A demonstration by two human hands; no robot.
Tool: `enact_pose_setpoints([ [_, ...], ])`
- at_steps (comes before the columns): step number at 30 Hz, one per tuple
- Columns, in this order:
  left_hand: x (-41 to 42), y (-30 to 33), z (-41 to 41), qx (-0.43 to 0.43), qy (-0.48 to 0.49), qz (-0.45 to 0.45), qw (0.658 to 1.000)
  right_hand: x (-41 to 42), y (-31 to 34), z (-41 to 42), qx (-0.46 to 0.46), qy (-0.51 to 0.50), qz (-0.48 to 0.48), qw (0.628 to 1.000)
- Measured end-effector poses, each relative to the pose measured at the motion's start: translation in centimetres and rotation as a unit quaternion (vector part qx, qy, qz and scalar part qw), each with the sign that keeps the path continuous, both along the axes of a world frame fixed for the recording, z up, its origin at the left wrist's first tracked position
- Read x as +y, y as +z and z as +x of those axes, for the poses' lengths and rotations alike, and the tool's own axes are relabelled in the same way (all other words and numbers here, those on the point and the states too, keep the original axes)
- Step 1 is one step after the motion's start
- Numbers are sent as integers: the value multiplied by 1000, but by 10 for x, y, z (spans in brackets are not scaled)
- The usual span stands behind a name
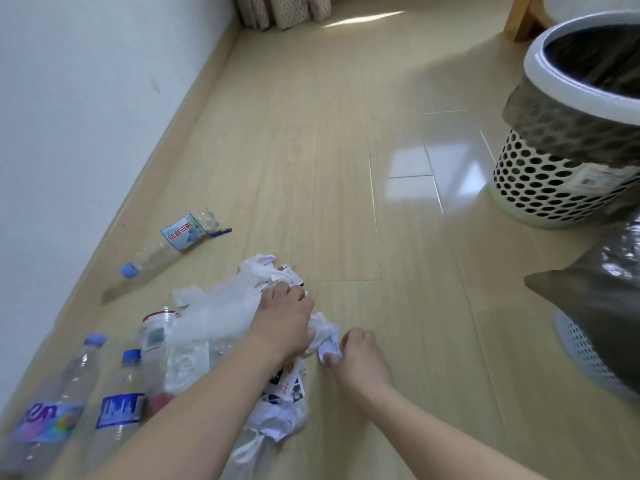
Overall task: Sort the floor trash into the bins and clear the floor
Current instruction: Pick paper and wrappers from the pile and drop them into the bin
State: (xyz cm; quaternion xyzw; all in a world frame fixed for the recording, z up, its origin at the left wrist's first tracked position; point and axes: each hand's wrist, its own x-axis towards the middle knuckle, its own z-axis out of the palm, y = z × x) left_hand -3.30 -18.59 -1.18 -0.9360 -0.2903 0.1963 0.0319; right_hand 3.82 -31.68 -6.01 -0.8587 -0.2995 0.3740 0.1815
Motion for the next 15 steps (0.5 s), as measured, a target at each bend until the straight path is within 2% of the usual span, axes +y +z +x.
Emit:
enact_pose_setpoints([
  [4, -5, -21, 9, 7, -32, 10, 999, 8, -2, 1, -40, 22, -15, 999],
  [7, -4, -22, 14, 8, -25, -10, 1000, 3, 4, 5, -6, 28, -10, 1000],
  [11, -4, 8, 20, -37, 52, -59, 996, -13, 26, 28, 52, 31, -28, 998],
  [12, -4, 21, 23, -81, 92, -112, 986, -19, 37, 37, 49, 34, -33, 998],
  [14, -7, 49, 30, -181, 181, -252, 933, -27, 69, 61, 27, 47, -41, 998],
  [15, -8, 62, 34, -216, 201, -293, 909, -31, 87, 74, 12, 59, -46, 997],
])
